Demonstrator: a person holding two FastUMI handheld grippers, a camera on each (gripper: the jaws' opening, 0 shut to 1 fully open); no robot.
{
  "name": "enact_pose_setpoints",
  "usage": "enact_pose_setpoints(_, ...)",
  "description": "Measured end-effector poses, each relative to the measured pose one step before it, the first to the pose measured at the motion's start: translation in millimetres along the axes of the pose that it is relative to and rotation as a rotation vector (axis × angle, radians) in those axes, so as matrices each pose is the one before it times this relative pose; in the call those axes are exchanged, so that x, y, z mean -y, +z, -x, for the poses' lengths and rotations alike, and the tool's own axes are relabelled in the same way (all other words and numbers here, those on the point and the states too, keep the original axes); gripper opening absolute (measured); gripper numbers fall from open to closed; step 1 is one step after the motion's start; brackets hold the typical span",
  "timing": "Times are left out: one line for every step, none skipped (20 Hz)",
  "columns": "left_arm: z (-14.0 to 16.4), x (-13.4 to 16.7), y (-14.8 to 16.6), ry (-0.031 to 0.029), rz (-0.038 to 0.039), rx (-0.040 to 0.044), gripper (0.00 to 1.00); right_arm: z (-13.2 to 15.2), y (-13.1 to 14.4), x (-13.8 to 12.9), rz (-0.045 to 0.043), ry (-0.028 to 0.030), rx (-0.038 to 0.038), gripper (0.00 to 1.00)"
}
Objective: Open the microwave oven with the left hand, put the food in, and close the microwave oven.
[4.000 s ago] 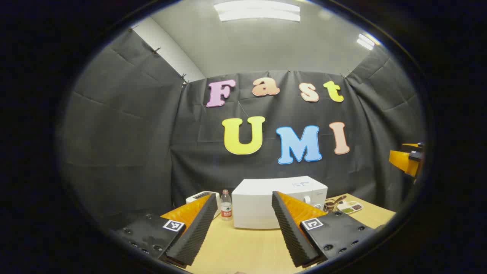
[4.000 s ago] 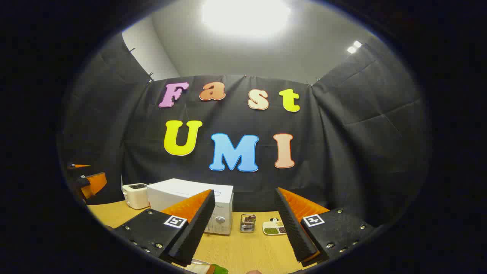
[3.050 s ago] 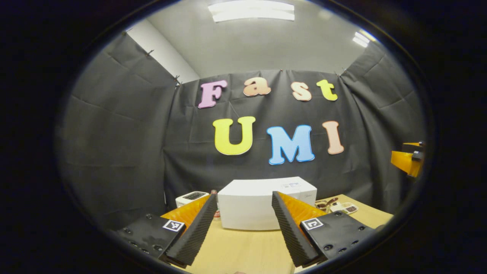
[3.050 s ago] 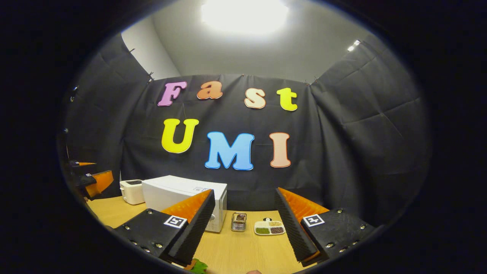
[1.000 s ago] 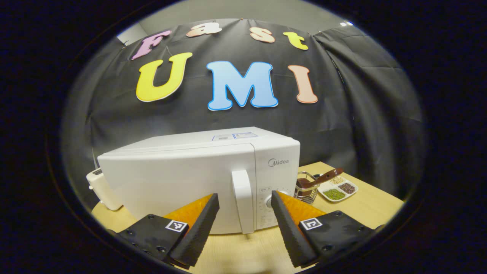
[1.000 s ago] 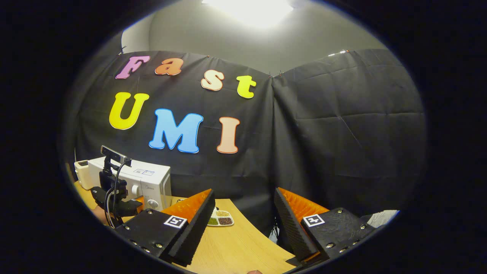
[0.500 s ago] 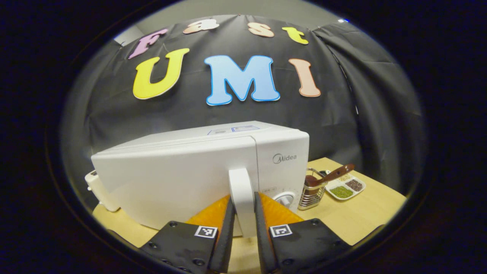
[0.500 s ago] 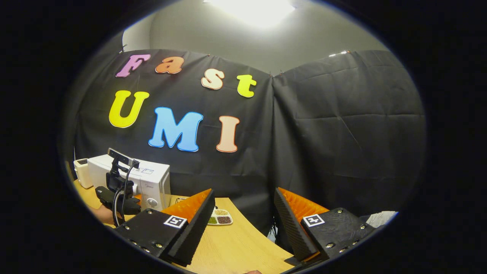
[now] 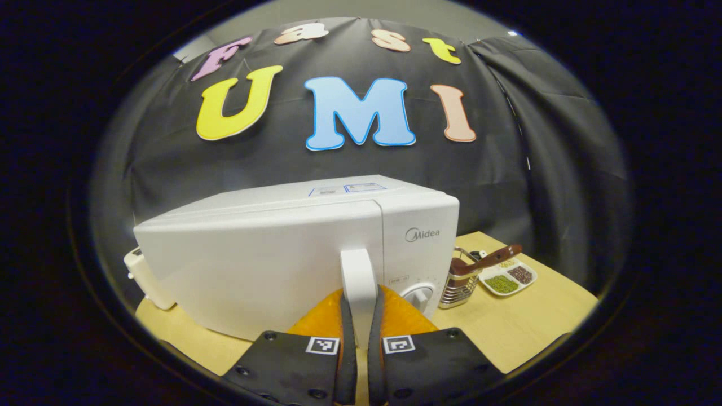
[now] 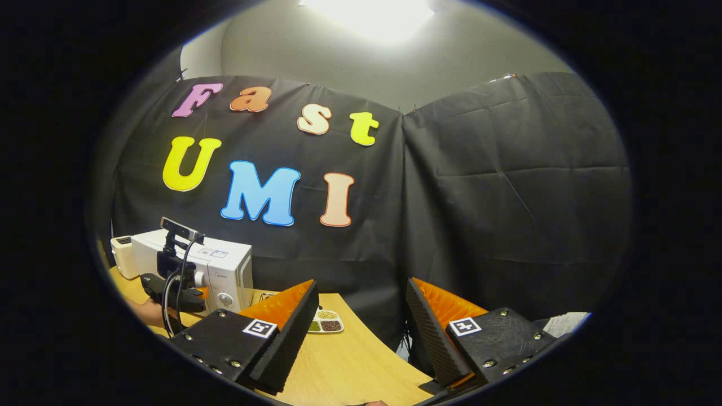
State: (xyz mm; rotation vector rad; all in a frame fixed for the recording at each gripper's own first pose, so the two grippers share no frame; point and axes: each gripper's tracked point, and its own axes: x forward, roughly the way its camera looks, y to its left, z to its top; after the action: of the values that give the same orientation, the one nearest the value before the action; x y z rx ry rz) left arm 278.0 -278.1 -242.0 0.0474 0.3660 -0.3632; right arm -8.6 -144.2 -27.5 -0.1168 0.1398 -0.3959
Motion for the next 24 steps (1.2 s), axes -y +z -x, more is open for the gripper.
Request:
enact_pose_setpoints(2.37,-0.64,0.50,0.00622,0.00659,-0.00154,0.12,-0.52,-0.68,1.46,-0.00397,0.00256,0.00036,0.95)
enact_pose_setpoints(0.68,1.06,-2.11,0.00551,-0.00101,-0.01460,0.11,-0.85,0.16,1.29,-0.00284,0.00254,-0.00080,0.95)
enact_pose_setpoints(10.04,-1.39,-5.91,0.01162,0.02706,-0.01673,0.11,0.27,0.35,1.61,-0.00372,0.00348,0.00172,0.95)
enact_pose_setpoints(9.11,-0.75,-1.61,0.00197,0.00933,0.00959,0.11,-0.40,0.79,1.34,-0.00651,0.00476,0.00426,0.95)
enact_pose_setpoints(17.37,0.65,0.89,0.00069,-0.01361,0.02204,0.11,-0.35,1.19,1.50,-0.01064,0.00638,0.00542,0.95)
enact_pose_setpoints(10.93,-0.66,-5.69,-0.00212,-0.01591,-0.00212,0.11,-1.06,0.25,-1.33,-0.01215,0.01389,0.00305,0.95)
enact_pose_setpoints(8.74,-2.39,-1.58,-0.00623,0.00015,0.00166,0.11,-0.49,-2.38,-1.17,-0.00742,0.01542,0.00130,0.95)
enact_pose_setpoints(8.75,-2.24,-4.76,-0.00427,0.00813,-0.00889,0.10,-0.83,-1.41,-1.05,-0.00374,0.01282,0.00078,0.95)
enact_pose_setpoints(9.30,-1.50,-3.11,0.00088,-0.00027,-0.00351,0.11,0.57,-1.75,-0.24,-0.00693,0.01445,0.00056,0.95)
enact_pose_setpoints(9.36,-1.74,-1.17,0.00493,-0.00688,-0.00236,0.11,1.99,1.01,-1.82,-0.01317,0.01861,0.00652,0.95)
enact_pose_setpoints(10.37,-3.34,-1.49,0.00893,-0.00414,0.00300,0.11,0.54,0.72,-1.62,-0.01054,0.01705,0.00595,0.95)
enact_pose_setpoints(9.81,-4.44,-4.10,0.00974,0.00059,-0.00058,0.11,2.26,0.37,-2.26,-0.00790,0.01964,0.00408,0.95)
enact_pose_setpoints(9.85,-4.19,-2.17,0.01112,0.00444,0.00124,0.11,2.30,-1.88,-1.42,-0.00434,0.02207,0.00357,0.95)
enact_pose_setpoints(10.92,-5.51,-4.21,0.01366,0.00252,-0.00279,0.11,3.20,0.23,-1.49,-0.00248,0.02003,0.00334,0.95)
enact_pose_setpoints(10.48,-6.23,-1.86,0.01583,0.00114,-0.00297,0.11,3.21,-0.32,-0.77,-0.00462,0.02313,0.00190,0.95)
enact_pose_setpoints(11.83,-6.13,-5.06,0.01903,0.00305,-0.00468,0.11,2.14,-1.23,-2.18,-0.00661,0.02448,-0.00285,0.95)
enact_pose_setpoints(9.94,-6.17,-4.15,0.01897,0.00771,-0.00289,0.11,3.02,-1.91,-1.77,-0.00629,0.02446,-0.00105,0.95)
enact_pose_setpoints(11.10,-8.72,-3.12,0.02567,0.00806,-0.00055,0.11,1.83,-0.37,-1.61,-0.00619,0.02193,-0.00063,0.95)
enact_pose_setpoints(8.73,-7.84,-2.29,0.02078,0.00156,-0.00156,0.11,1.76,-1.57,-1.65,-0.00759,0.02370,-0.00162,0.95)
enact_pose_setpoints(7.92,-7.36,-2.28,0.02425,0.00115,-0.00404,0.10,1.78,-0.08,-3.47,-0.00768,0.02293,-0.00211,0.95)
enact_pose_setpoints(7.64,-9.79,-2.54,0.02254,0.00743,-0.00459,0.10,0.94,0.02,-3.19,-0.00534,0.02240,0.00010,0.95)
enact_pose_setpoints(8.19,-8.88,-3.04,0.01838,0.00895,-0.00430,0.11,2.44,1.31,-3.26,-0.00132,0.01669,0.00154,0.95)
enact_pose_setpoints(4.74,-6.99,-4.11,0.01266,0.00574,-0.00211,0.10,1.85,1.38,-2.84,0.00013,0.01434,0.00437,0.95)
enact_pose_setpoints(5.69,-6.39,-0.79,0.00561,0.00233,0.00045,0.10,0.06,2.90,-5.30,-0.00100,0.01385,0.00727,0.95)
